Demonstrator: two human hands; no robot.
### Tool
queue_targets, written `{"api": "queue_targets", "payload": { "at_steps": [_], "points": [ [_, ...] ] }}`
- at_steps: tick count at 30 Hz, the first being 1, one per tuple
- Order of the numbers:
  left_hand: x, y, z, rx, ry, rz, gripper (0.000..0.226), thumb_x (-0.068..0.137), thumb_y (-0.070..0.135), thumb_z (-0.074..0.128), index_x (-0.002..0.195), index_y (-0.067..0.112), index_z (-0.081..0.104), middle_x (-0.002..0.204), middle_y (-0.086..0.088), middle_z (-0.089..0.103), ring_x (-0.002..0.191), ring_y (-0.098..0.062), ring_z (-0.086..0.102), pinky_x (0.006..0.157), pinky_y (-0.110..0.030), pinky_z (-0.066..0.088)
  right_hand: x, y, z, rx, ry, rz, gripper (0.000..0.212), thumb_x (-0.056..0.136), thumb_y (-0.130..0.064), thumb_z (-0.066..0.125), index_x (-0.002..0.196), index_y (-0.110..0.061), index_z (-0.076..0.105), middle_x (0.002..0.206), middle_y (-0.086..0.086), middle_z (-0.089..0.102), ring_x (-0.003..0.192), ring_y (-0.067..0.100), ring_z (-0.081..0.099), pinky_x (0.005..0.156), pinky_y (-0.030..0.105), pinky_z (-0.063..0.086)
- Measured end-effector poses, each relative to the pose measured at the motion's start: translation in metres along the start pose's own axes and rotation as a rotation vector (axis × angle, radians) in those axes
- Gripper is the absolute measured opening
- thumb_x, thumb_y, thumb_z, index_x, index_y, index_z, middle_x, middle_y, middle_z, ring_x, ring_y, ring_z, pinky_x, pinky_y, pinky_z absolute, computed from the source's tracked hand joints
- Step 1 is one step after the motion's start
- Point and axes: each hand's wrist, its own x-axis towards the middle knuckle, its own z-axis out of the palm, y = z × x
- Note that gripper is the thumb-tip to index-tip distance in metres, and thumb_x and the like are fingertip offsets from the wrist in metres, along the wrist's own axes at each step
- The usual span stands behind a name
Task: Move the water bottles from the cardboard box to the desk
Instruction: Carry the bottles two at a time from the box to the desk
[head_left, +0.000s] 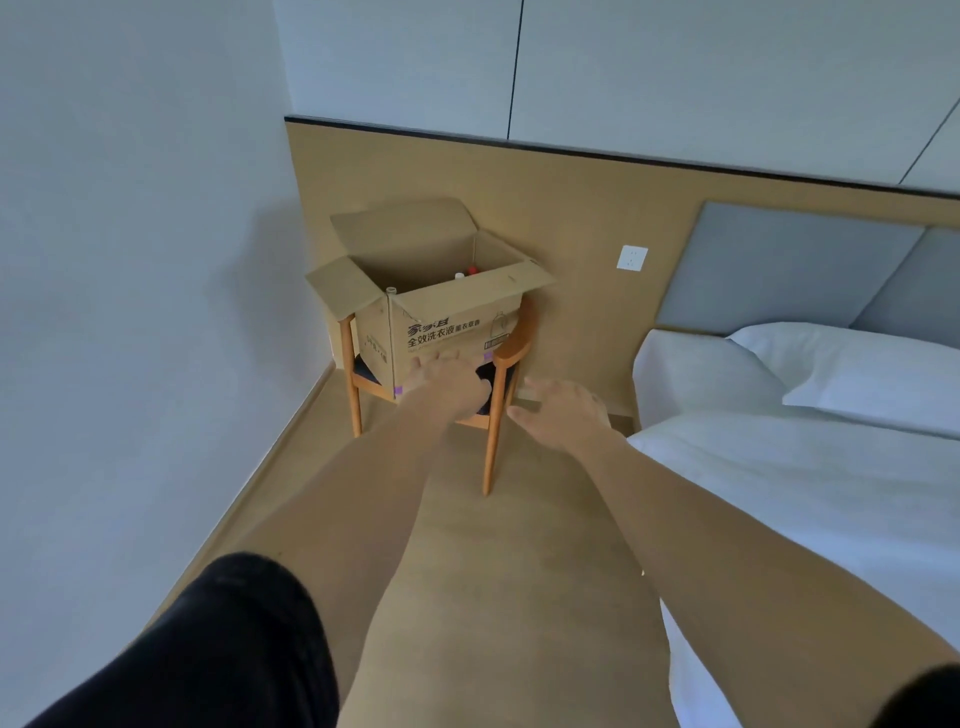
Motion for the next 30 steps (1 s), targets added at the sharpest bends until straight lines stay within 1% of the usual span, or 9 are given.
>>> {"api": "queue_targets", "payload": {
  "at_steps": [3,5,8,10,13,18,21,24,30],
  "points": [
    [0.049,0.0,-0.002,0.002,-0.017,0.001,0.058,0.098,0.038,0.039,0.152,0.018,0.038,0.151,-0.01,0.045,0.138,-0.033,0.039,0.116,-0.051,0.03,0.047,0.005,-0.004,0.017,0.003,0.029,0.057,0.096,-0.06,0.047,0.145,-0.03,0.045,0.14,0.005,0.055,0.133,0.029,0.046,0.109,0.046,0.036],
    [0.082,-0.001,-0.001,0.007,-0.021,0.024,0.055,0.099,0.039,0.037,0.15,0.02,0.04,0.151,-0.009,0.045,0.139,-0.033,0.038,0.117,-0.051,0.03,0.08,0.01,-0.007,0.025,0.009,0.037,0.058,0.096,-0.06,0.048,0.146,-0.03,0.044,0.14,0.006,0.055,0.133,0.029,0.046,0.109,0.046,0.036],
    [0.131,-0.002,0.004,0.017,-0.02,0.063,0.049,0.1,0.037,0.035,0.148,0.026,0.041,0.152,-0.01,0.044,0.138,-0.035,0.039,0.116,-0.053,0.029,0.133,0.018,-0.008,0.033,0.0,0.025,0.06,0.097,-0.06,0.046,0.147,-0.029,0.042,0.144,0.006,0.052,0.136,0.03,0.044,0.11,0.047,0.035],
    [0.167,-0.001,0.008,0.037,-0.015,0.055,0.05,0.1,0.036,0.034,0.149,0.027,0.04,0.151,-0.012,0.045,0.136,-0.036,0.04,0.115,-0.055,0.029,0.173,0.024,-0.009,0.035,-0.005,0.011,0.061,0.097,-0.059,0.045,0.149,-0.028,0.04,0.148,0.006,0.049,0.138,0.03,0.042,0.111,0.047,0.034],
    [0.227,-0.001,0.008,0.058,-0.007,0.005,0.05,0.101,0.04,0.035,0.149,0.028,0.04,0.148,-0.01,0.047,0.136,-0.034,0.041,0.114,-0.054,0.03,0.238,0.034,-0.015,0.049,0.013,-0.037,0.061,0.097,-0.057,0.045,0.151,-0.029,0.038,0.15,0.005,0.048,0.139,0.029,0.042,0.111,0.048,0.034],
    [0.318,0.01,-0.001,0.017,-0.008,-0.106,0.052,0.103,0.045,0.035,0.153,0.031,0.034,0.158,-0.009,0.036,0.146,-0.034,0.03,0.119,-0.053,0.023,0.344,0.055,-0.033,0.066,-0.003,-0.106,0.058,0.097,-0.054,0.046,0.149,-0.029,0.041,0.148,0.006,0.05,0.136,0.029,0.044,0.109,0.047,0.036],
    [0.364,0.02,-0.009,0.009,0.003,-0.162,0.051,0.102,0.043,0.038,0.151,0.029,0.038,0.153,-0.008,0.041,0.142,-0.033,0.035,0.117,-0.052,0.026,0.397,0.068,-0.048,0.076,-0.031,-0.14,0.064,0.096,-0.058,0.045,0.154,-0.031,0.035,0.153,0.006,0.045,0.14,0.031,0.04,0.113,0.048,0.033],
    [0.4,0.028,-0.013,-0.008,0.023,-0.188,0.051,0.102,0.042,0.039,0.15,0.028,0.04,0.147,-0.006,0.046,0.138,-0.031,0.039,0.115,-0.051,0.028,0.442,0.078,-0.061,0.046,-0.054,-0.182,0.066,0.098,-0.06,0.042,0.156,-0.03,0.031,0.156,0.007,0.04,0.142,0.031,0.038,0.113,0.048,0.031],
    [0.461,0.024,-0.016,-0.013,0.009,-0.255,0.051,0.103,0.042,0.038,0.152,0.029,0.038,0.154,-0.007,0.041,0.143,-0.032,0.035,0.117,-0.053,0.025,0.511,0.087,-0.066,0.065,-0.104,-0.237,0.063,0.1,-0.058,0.042,0.156,-0.031,0.03,0.159,0.006,0.037,0.144,0.031,0.034,0.116,0.049,0.027]
  ]
}}
